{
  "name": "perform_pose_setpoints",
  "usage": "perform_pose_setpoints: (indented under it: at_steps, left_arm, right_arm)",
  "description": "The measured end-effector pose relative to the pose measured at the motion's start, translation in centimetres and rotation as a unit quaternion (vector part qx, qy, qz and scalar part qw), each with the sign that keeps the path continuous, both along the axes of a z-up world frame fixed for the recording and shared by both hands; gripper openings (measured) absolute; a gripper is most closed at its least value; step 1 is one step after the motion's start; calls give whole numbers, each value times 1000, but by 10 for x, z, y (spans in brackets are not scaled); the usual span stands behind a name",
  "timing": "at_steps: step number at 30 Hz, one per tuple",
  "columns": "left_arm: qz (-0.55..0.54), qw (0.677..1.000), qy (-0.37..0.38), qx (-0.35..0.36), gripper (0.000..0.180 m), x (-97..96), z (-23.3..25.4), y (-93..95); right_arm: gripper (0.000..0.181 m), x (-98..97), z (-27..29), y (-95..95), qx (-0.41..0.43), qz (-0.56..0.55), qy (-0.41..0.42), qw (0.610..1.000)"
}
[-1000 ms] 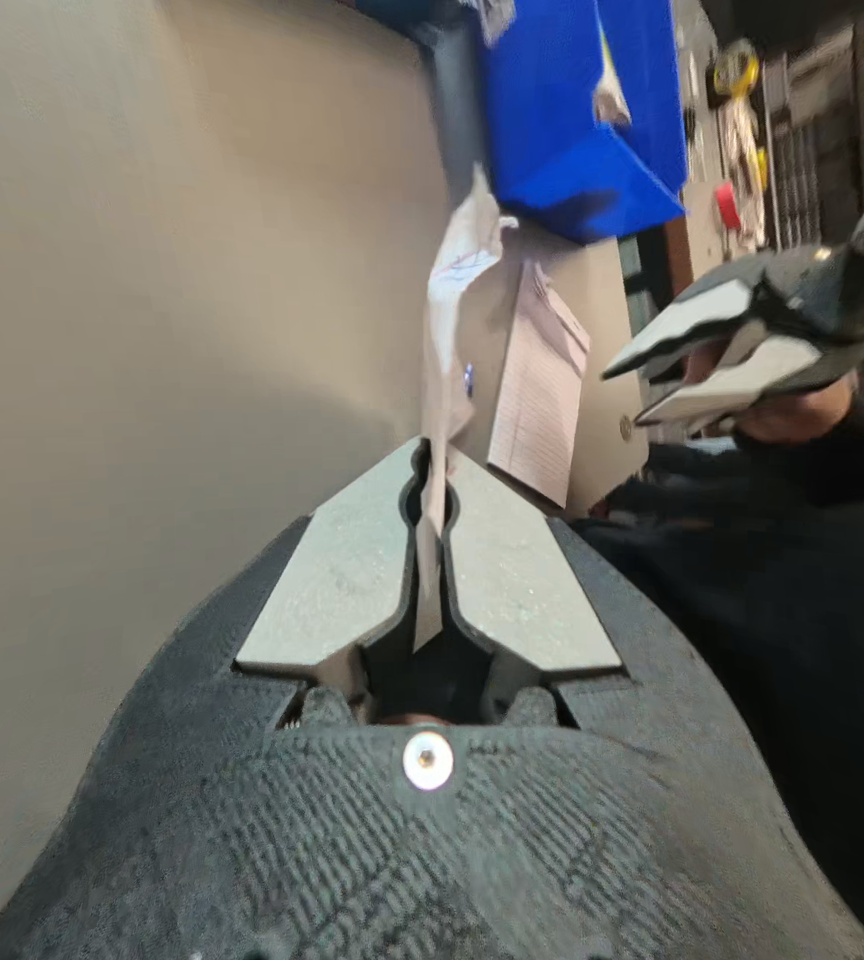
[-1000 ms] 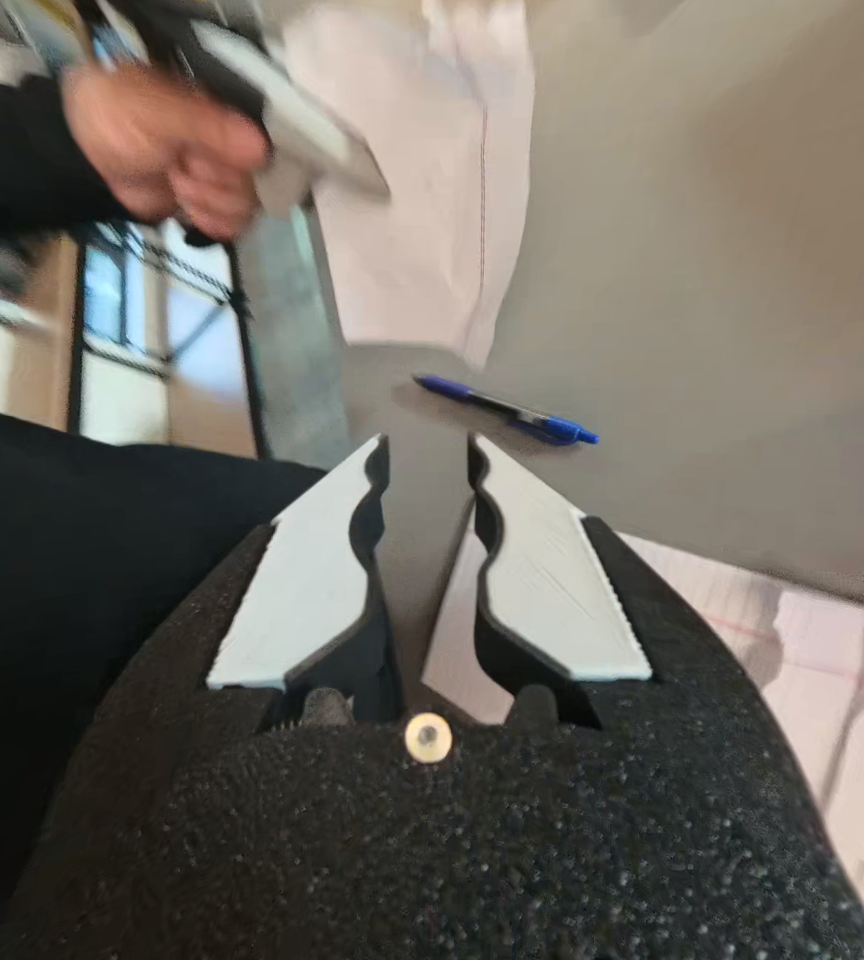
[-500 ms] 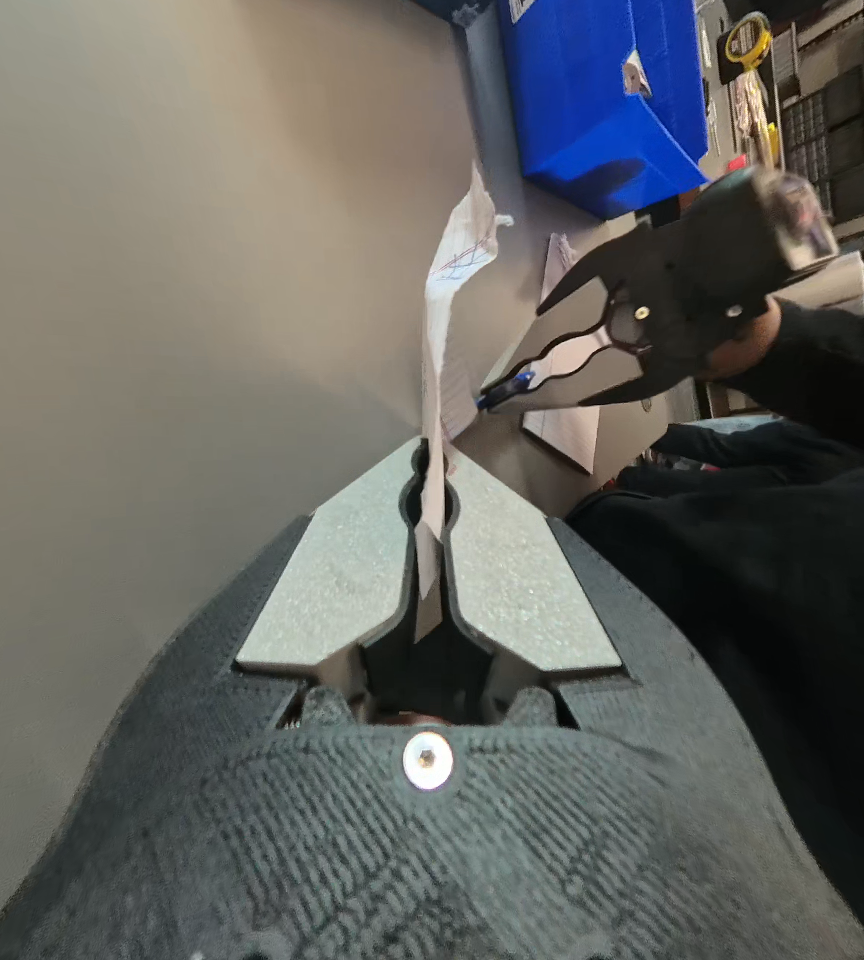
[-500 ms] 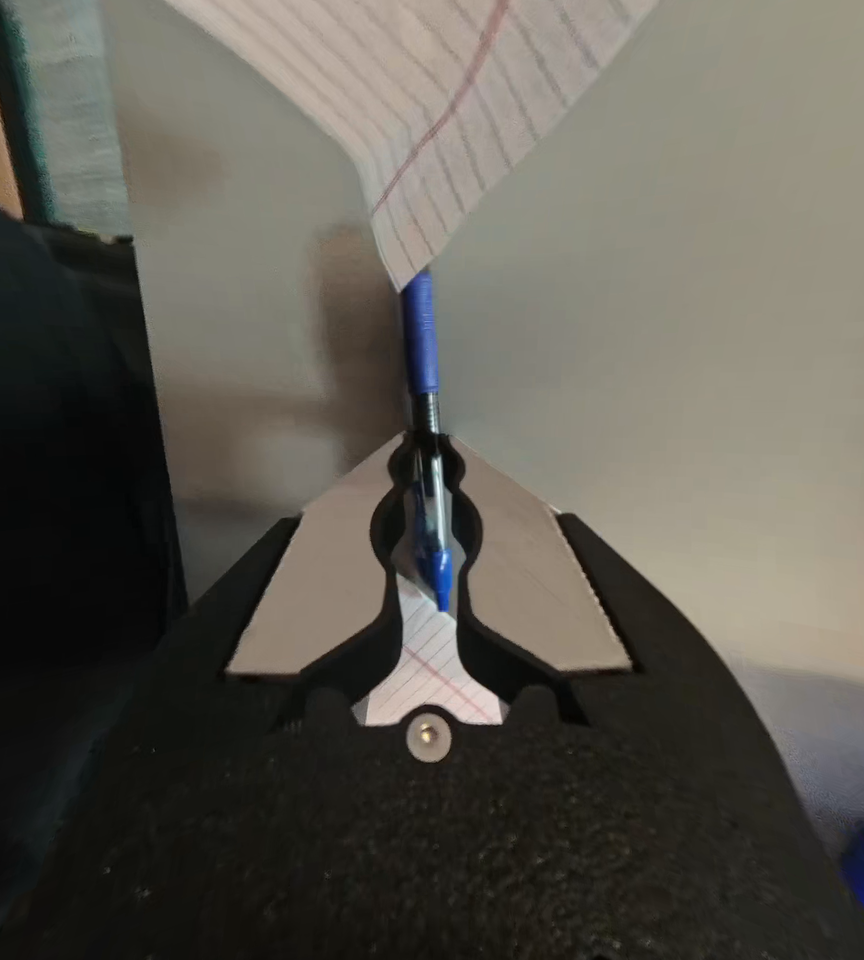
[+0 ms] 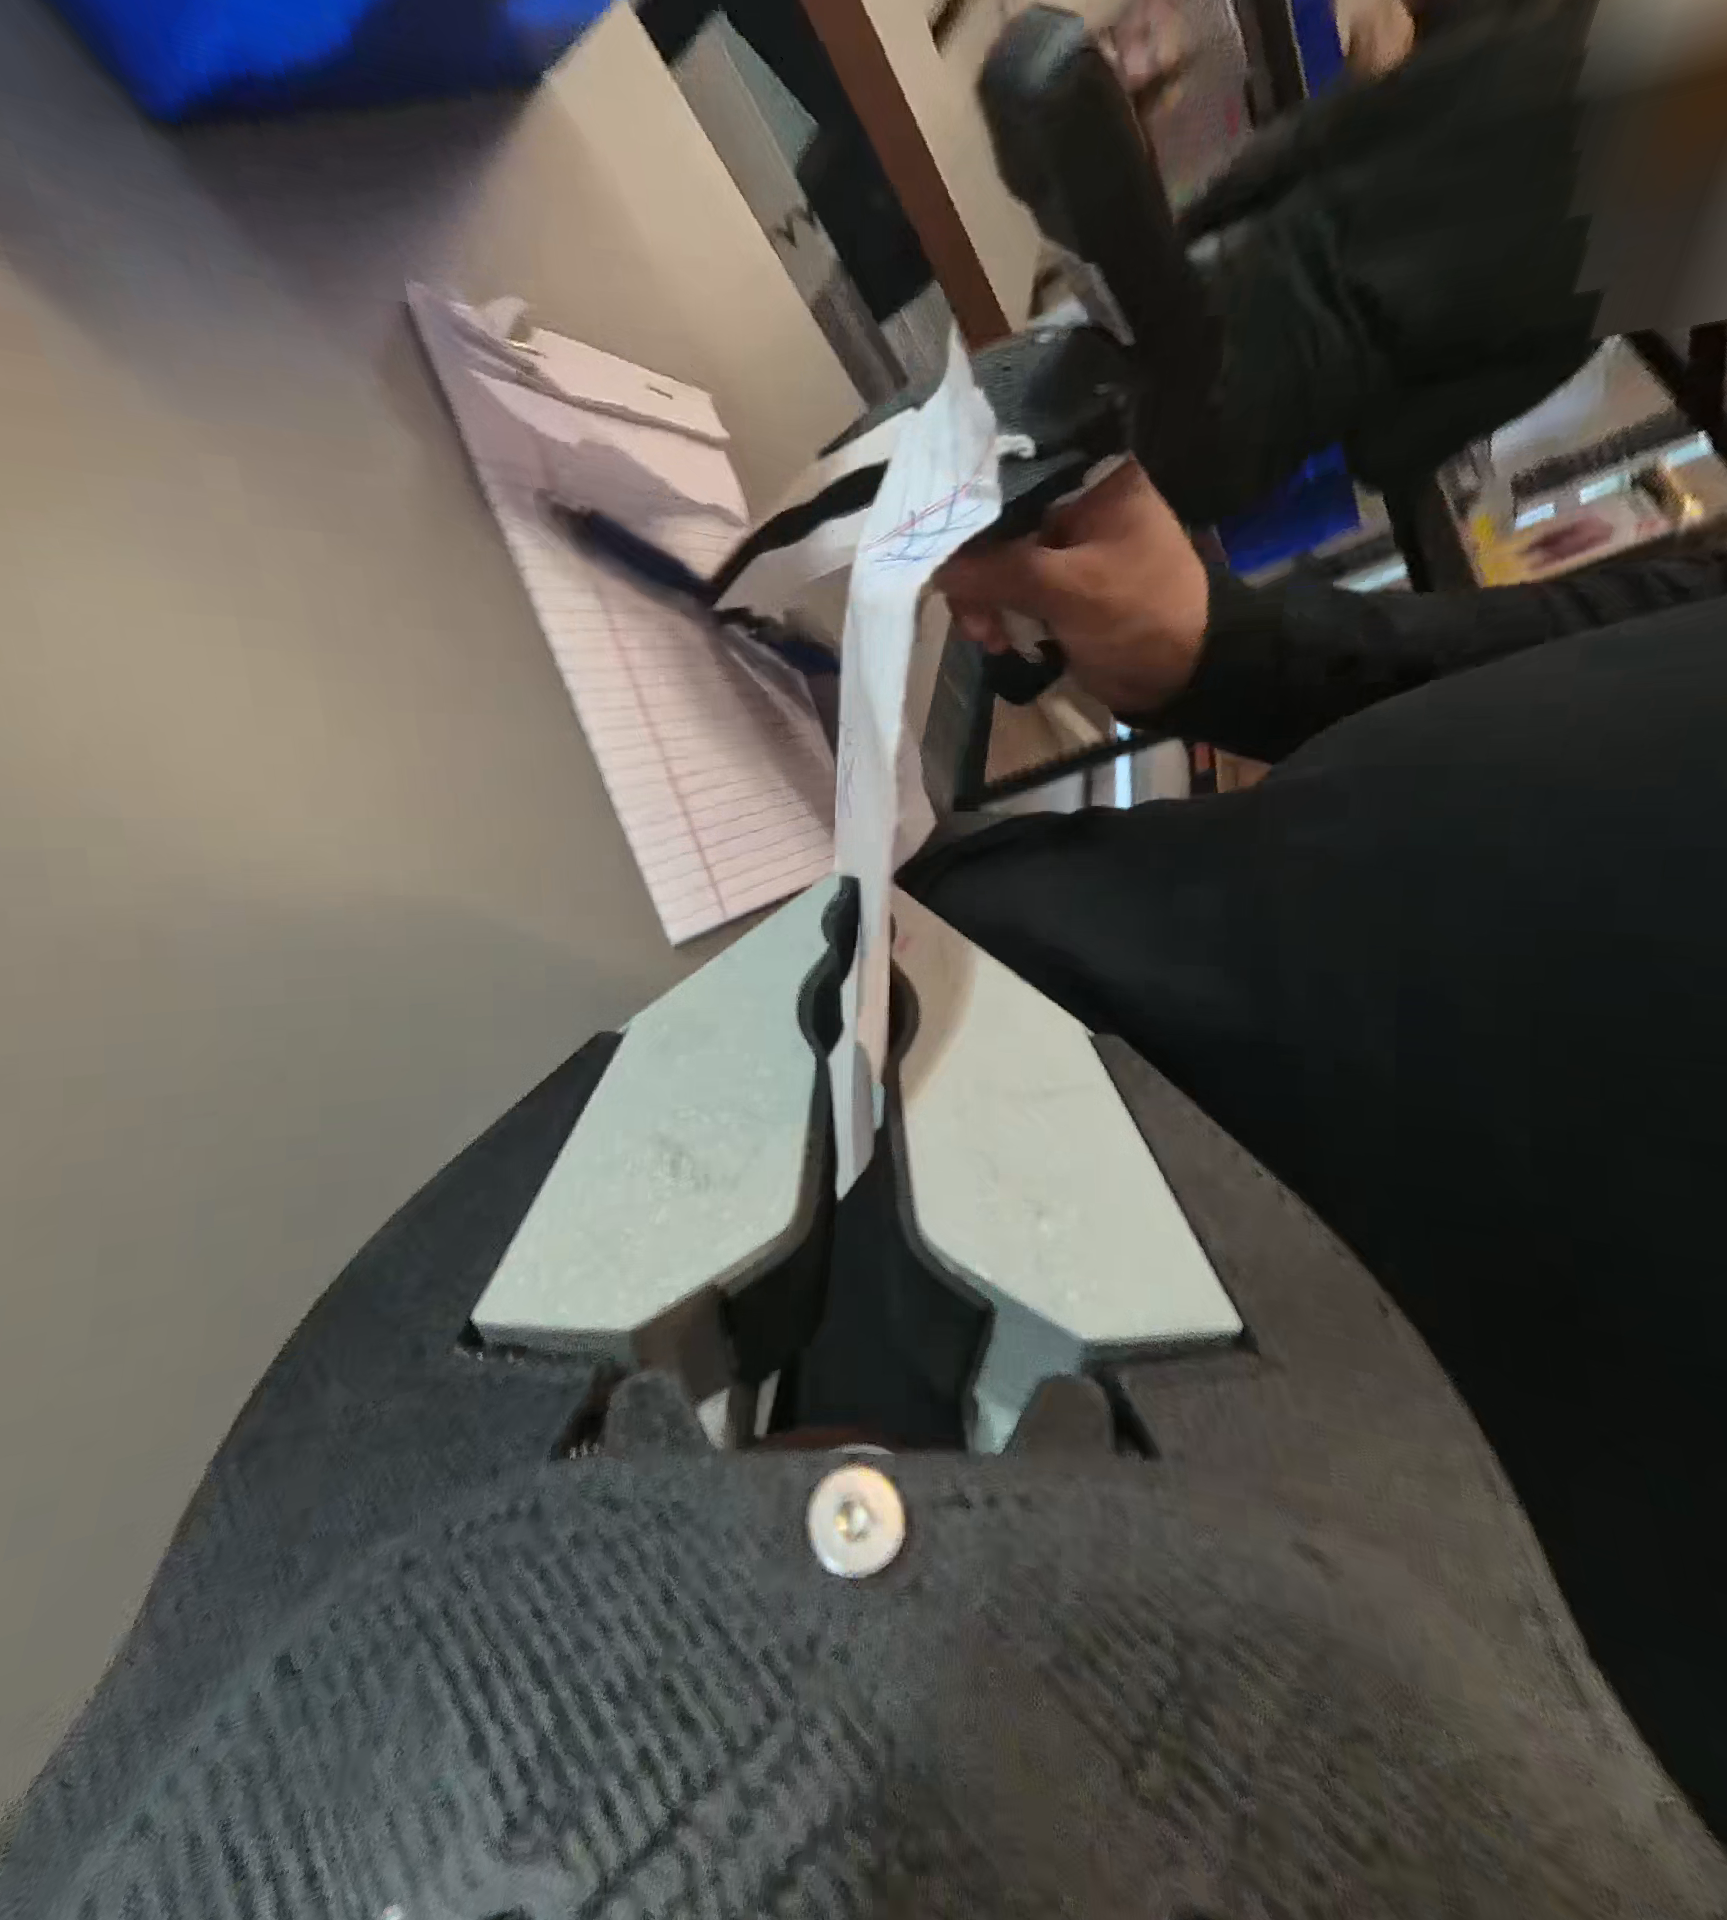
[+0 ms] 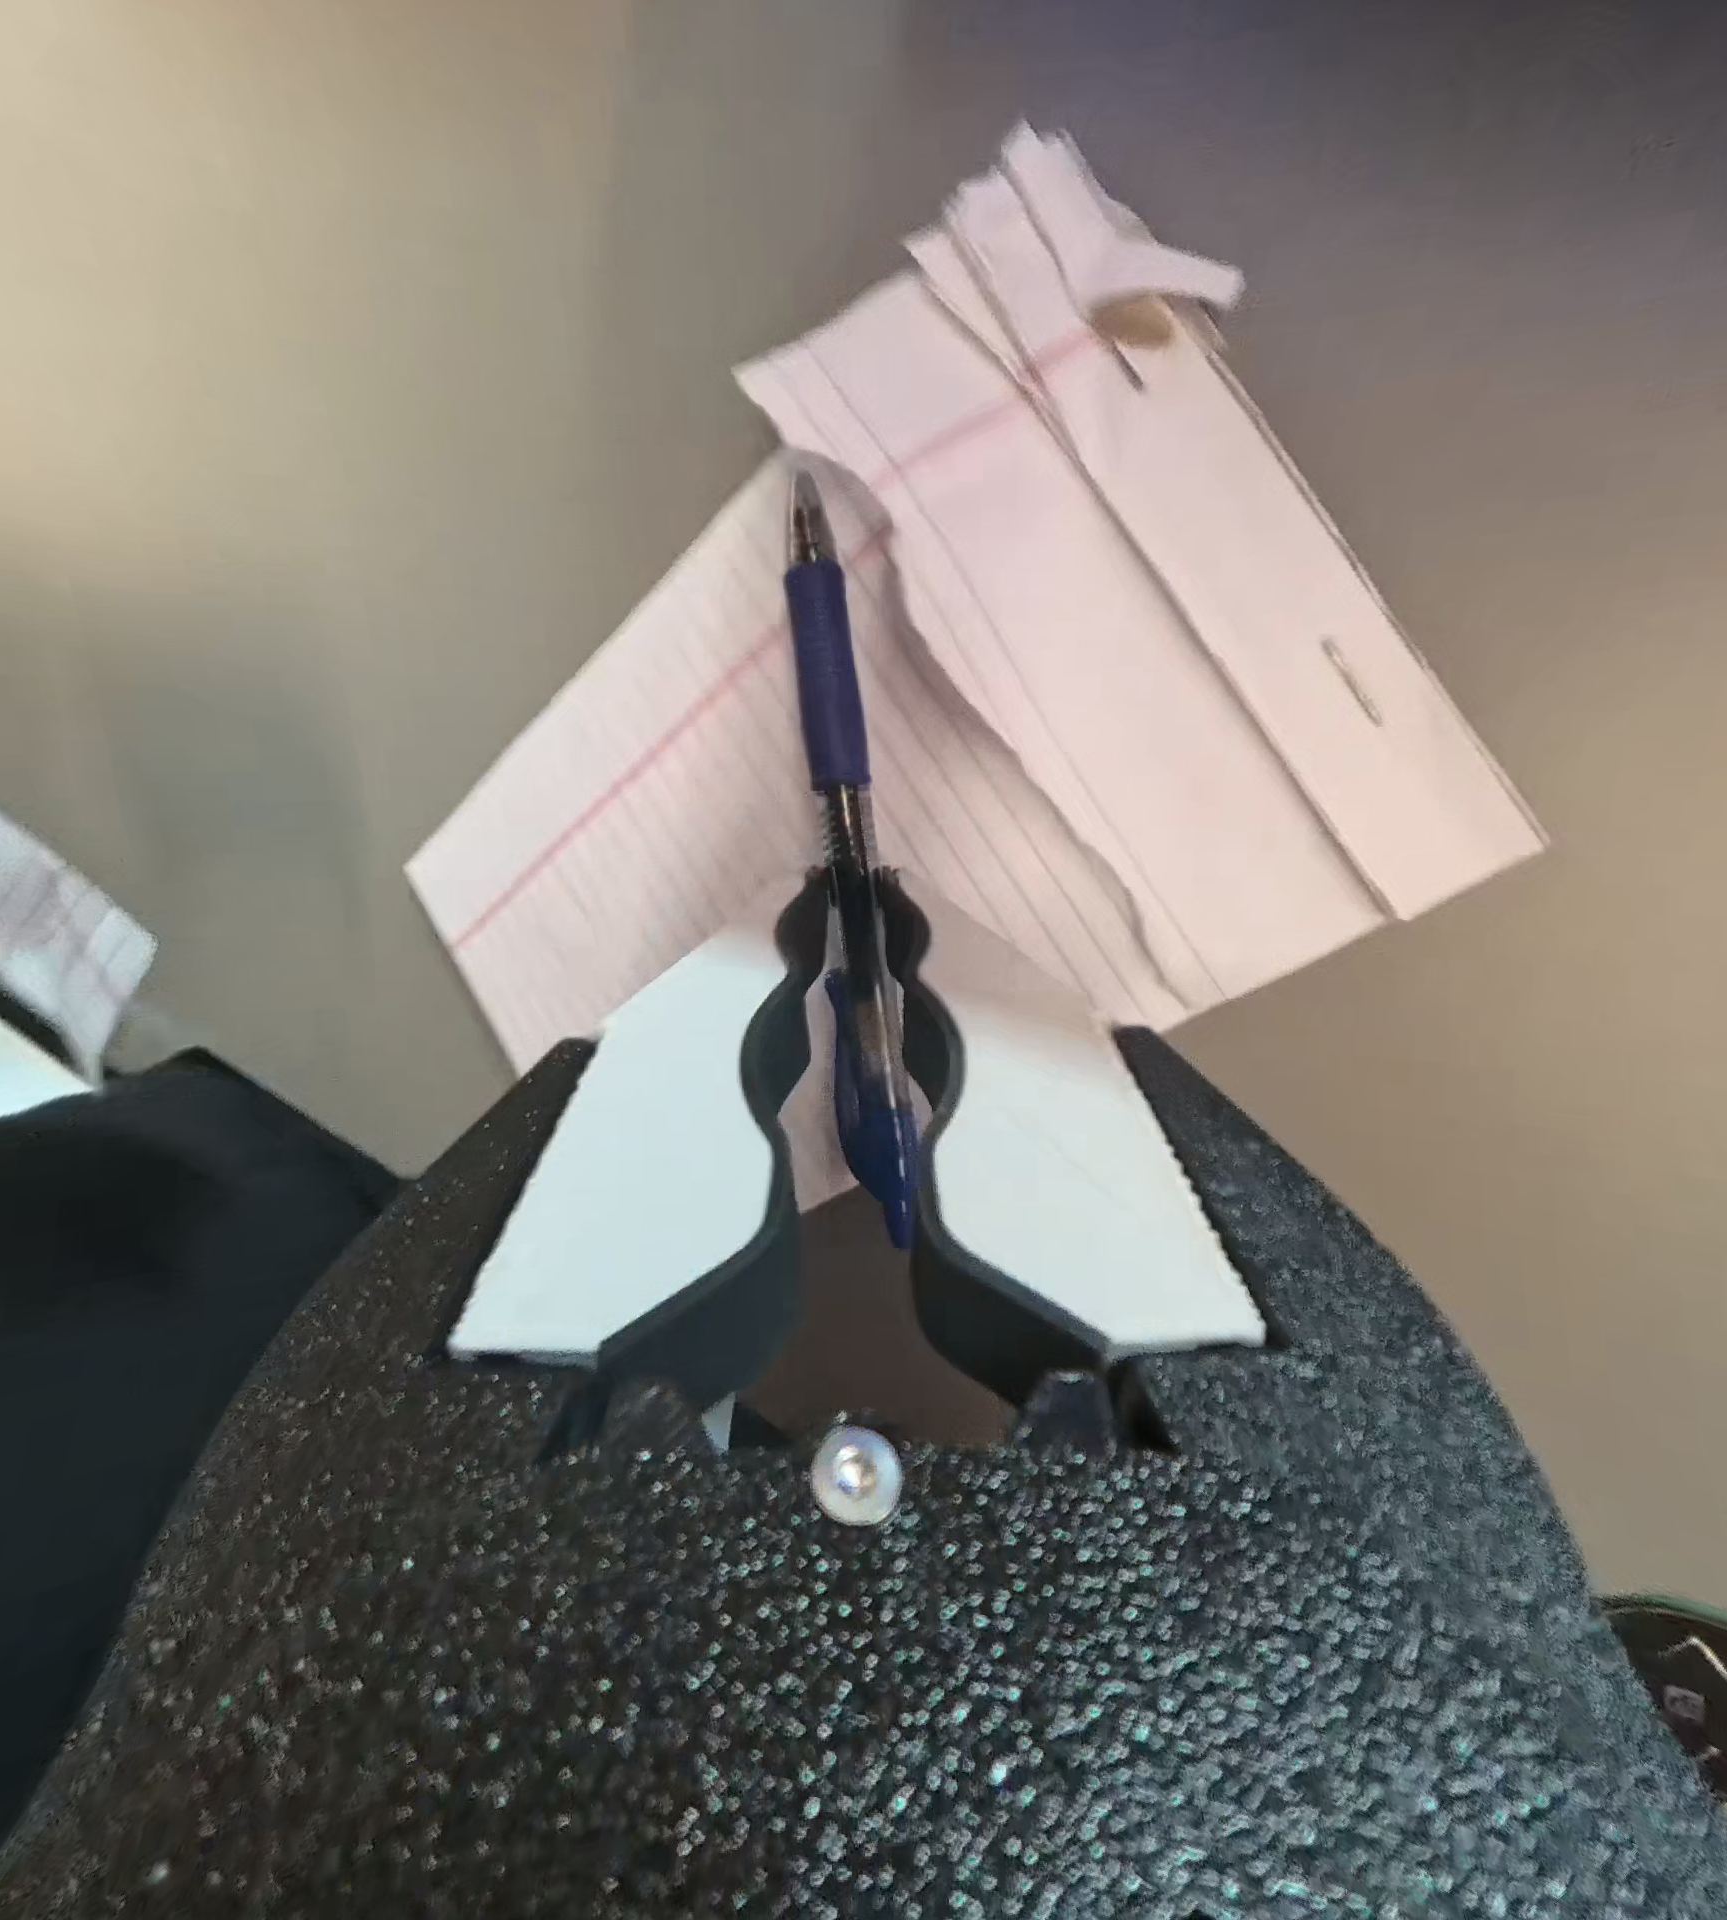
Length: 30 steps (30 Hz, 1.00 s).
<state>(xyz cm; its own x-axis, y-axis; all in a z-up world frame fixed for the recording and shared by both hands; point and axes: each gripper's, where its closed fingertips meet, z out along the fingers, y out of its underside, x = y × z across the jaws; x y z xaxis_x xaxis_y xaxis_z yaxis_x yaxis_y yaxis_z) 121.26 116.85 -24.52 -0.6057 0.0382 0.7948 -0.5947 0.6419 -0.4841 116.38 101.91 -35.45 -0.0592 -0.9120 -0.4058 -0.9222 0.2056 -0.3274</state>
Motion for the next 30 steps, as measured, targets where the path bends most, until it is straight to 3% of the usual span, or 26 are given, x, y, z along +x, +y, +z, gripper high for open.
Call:
perform_pose_setpoints:
  at_steps: [5, 11, 16, 23, 30]
  left_arm:
    - [-59, 998, -20, 4, 0, -16, -2, -39]
    - [-88, 995, -32, -19, 0, -35, 11, -73]
    - [-44, 998, -52, -16, 0, -21, 18, -90]
    - [27, 999, -32, -20, 0, -12, 24, -84]
    - [104, 994, -33, -22, 0, -24, 35, -64]
  right_arm:
    - [11, -5, 1, -1, 3, -12, -21, 1000]
    - [21, -16, 39, -15, -4, -31, -75, 997]
    - [33, -25, 86, -33, 60, -89, -145, 984]
    - [35, -42, 90, -55, 77, -109, -151, 979]
    - [44, -16, 129, -11, 174, 32, -204, 963]
